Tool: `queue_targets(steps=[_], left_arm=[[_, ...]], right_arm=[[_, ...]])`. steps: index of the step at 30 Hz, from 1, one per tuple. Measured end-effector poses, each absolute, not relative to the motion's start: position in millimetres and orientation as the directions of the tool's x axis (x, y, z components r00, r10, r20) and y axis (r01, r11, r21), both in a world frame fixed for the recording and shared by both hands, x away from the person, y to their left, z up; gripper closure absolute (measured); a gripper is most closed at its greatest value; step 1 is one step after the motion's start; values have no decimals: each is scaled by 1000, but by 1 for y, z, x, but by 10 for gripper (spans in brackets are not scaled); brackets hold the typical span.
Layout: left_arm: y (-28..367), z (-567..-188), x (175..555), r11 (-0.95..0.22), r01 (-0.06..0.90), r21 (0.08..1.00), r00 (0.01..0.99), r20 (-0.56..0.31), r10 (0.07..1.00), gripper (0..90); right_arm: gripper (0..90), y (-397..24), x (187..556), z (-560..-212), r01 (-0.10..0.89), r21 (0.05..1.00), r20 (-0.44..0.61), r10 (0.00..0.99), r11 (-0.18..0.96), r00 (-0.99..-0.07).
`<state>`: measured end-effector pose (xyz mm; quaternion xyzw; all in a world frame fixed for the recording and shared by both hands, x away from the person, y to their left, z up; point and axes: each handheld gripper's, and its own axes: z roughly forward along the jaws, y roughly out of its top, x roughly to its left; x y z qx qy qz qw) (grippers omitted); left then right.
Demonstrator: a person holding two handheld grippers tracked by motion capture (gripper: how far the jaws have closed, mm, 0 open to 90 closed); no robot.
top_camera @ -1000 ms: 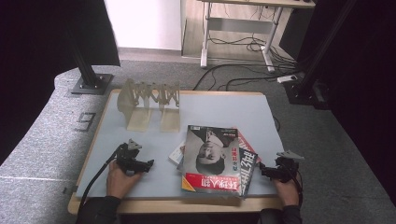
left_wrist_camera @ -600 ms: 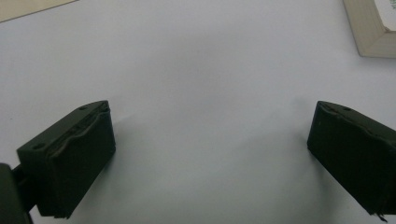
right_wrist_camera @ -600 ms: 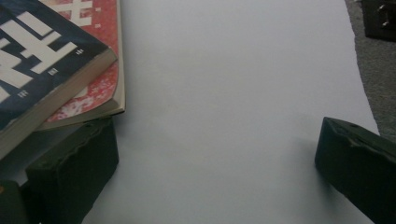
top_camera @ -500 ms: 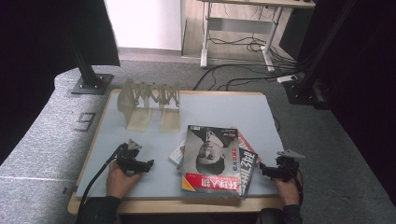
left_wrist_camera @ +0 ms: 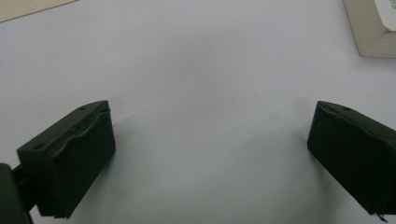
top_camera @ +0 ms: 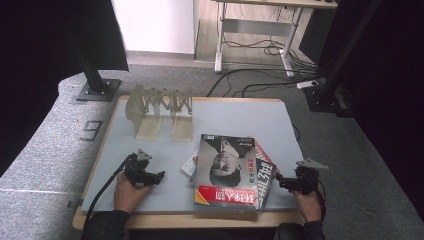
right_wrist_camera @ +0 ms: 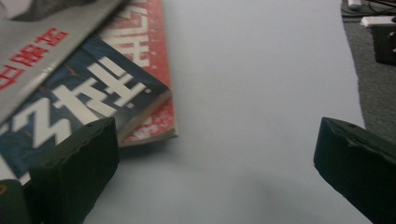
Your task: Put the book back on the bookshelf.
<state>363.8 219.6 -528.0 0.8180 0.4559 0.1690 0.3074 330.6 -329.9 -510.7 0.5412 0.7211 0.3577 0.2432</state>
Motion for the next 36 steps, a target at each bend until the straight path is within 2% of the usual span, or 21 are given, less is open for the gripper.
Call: queue_targets(steps=[12, 36], left_arm=[[220, -528, 364, -395, 642, 657, 527, -3, 850, 6], [220, -528, 364, -396, 641, 657, 527, -2, 850, 6]], right_arm=[[0, -306, 336, -500, 581, 794, 78, 919, 178, -388], [0, -251, 370, -495, 573, 765, 60, 853, 295, -519]])
